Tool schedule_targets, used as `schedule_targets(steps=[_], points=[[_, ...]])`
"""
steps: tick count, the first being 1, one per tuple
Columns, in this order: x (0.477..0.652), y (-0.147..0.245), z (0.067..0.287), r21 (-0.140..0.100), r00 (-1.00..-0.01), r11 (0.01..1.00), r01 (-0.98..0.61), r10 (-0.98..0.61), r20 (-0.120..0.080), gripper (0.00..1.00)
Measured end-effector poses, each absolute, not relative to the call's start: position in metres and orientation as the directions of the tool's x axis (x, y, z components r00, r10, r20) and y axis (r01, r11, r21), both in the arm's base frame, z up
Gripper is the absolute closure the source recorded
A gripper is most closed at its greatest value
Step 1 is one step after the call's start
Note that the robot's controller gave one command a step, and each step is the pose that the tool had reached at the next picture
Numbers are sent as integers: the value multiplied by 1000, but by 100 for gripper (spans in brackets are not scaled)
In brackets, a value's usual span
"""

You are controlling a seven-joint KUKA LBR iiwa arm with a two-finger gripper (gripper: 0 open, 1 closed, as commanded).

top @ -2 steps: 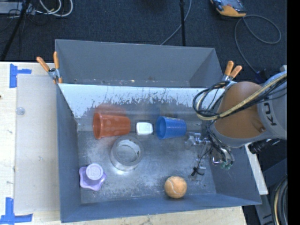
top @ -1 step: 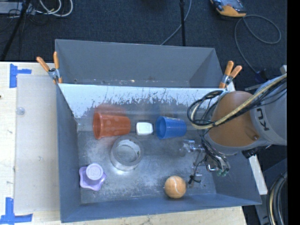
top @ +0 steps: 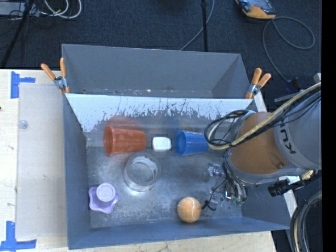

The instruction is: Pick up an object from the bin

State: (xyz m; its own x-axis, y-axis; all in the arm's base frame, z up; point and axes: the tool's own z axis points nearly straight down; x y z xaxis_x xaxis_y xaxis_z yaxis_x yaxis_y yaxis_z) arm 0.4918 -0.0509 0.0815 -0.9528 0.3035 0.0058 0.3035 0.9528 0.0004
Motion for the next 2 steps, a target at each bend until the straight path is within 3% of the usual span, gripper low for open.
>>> schedule_targets(steps=[1,2], points=[[489,-43,78,-1,-894,894,448,448,9,0],[488,-13,75,-2,-944,944,330,330,7,0]])
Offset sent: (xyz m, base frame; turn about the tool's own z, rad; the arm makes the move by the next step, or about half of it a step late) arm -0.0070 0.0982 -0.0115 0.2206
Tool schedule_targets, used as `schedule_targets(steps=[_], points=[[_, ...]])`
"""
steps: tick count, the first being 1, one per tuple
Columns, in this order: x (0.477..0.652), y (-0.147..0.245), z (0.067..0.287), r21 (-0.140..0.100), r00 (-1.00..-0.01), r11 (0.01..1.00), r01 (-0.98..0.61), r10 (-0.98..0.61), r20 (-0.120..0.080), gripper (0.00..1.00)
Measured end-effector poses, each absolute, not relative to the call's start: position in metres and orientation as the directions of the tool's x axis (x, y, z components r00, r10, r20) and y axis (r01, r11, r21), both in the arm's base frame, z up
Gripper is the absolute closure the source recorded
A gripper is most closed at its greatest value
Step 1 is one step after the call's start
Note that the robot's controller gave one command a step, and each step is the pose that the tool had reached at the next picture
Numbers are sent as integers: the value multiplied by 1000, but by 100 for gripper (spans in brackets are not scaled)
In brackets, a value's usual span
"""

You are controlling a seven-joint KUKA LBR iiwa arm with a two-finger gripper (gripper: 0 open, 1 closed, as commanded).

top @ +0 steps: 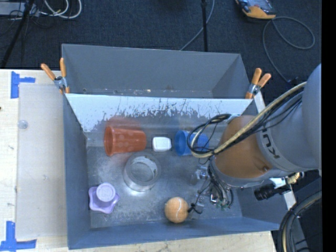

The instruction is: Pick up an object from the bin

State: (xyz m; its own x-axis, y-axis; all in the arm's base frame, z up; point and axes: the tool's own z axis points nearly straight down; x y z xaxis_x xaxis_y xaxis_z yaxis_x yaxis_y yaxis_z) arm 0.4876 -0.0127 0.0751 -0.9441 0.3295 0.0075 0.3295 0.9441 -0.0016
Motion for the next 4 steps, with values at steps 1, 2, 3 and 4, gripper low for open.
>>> schedule_targets(steps=[1,2,3,4], points=[[490,8,73,0,-894,894,449,449,8,0],[471,28,69,1,-1000,1000,2,2,12,100],[475,30,72,1,-1000,1000,-14,-14,-10,0],[474,30,72,1,-1000,1000,-15,-15,-10,0]])
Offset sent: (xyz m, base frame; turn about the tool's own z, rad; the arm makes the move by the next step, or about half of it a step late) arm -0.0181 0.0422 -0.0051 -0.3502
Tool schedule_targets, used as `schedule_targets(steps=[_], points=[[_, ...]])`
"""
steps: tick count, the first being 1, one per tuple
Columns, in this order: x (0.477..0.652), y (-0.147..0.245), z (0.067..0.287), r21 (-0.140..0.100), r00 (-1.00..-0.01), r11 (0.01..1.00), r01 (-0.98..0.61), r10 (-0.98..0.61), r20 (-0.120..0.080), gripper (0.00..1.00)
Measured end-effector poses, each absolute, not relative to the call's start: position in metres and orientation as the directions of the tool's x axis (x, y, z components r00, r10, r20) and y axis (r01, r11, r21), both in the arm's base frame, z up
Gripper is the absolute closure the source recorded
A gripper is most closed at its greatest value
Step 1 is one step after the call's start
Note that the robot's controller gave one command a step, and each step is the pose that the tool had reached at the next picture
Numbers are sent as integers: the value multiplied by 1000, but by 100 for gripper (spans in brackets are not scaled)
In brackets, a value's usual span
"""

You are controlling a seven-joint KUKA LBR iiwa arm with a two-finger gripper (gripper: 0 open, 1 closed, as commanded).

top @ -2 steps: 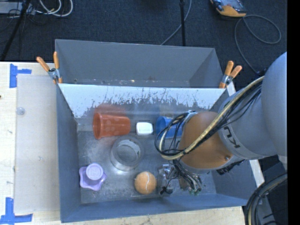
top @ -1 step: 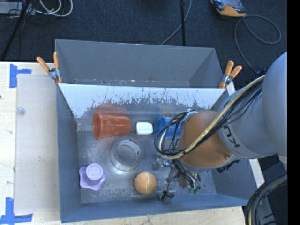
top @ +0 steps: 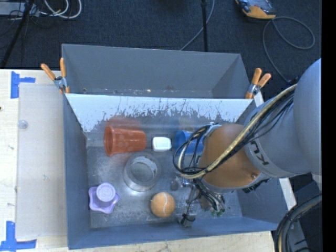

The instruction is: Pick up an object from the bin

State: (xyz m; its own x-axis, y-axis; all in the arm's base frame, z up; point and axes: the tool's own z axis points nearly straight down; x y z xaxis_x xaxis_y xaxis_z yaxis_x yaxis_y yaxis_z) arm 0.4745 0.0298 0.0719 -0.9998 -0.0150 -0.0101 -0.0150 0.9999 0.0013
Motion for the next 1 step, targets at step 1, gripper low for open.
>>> schedule_targets(steps=[1], points=[[481,41,71,-2,-999,999,-52,-52,-7,0]])
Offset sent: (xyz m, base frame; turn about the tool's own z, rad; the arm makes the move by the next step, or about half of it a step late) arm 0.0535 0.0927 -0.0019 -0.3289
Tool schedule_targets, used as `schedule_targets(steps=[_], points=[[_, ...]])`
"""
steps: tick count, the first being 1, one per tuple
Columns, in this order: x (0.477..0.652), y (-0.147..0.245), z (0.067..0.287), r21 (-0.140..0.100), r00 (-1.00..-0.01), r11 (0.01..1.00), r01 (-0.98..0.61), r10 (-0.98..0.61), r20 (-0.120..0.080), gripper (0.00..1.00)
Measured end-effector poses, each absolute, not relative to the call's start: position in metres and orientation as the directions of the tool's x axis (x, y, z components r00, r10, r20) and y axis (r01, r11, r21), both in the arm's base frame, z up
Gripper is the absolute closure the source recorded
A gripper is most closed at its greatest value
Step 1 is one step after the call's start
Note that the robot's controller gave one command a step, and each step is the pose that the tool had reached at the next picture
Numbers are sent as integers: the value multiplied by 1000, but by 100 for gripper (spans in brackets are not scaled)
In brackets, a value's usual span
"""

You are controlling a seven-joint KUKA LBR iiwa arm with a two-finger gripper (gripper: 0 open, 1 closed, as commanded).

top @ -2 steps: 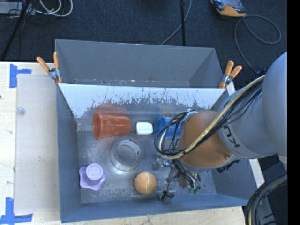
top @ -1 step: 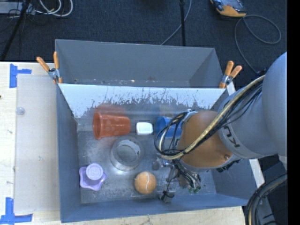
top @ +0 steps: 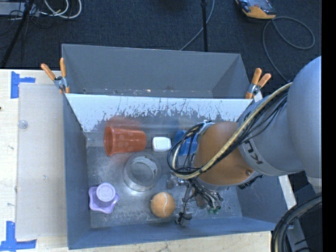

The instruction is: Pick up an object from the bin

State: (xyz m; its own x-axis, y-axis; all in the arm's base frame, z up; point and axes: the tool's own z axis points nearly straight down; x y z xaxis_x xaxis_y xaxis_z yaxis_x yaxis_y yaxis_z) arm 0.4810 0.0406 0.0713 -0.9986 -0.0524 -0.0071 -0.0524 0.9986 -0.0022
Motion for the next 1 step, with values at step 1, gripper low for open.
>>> schedule_targets(steps=[1], points=[[527,123,69,-1,-941,941,-339,-339,-9,100]])
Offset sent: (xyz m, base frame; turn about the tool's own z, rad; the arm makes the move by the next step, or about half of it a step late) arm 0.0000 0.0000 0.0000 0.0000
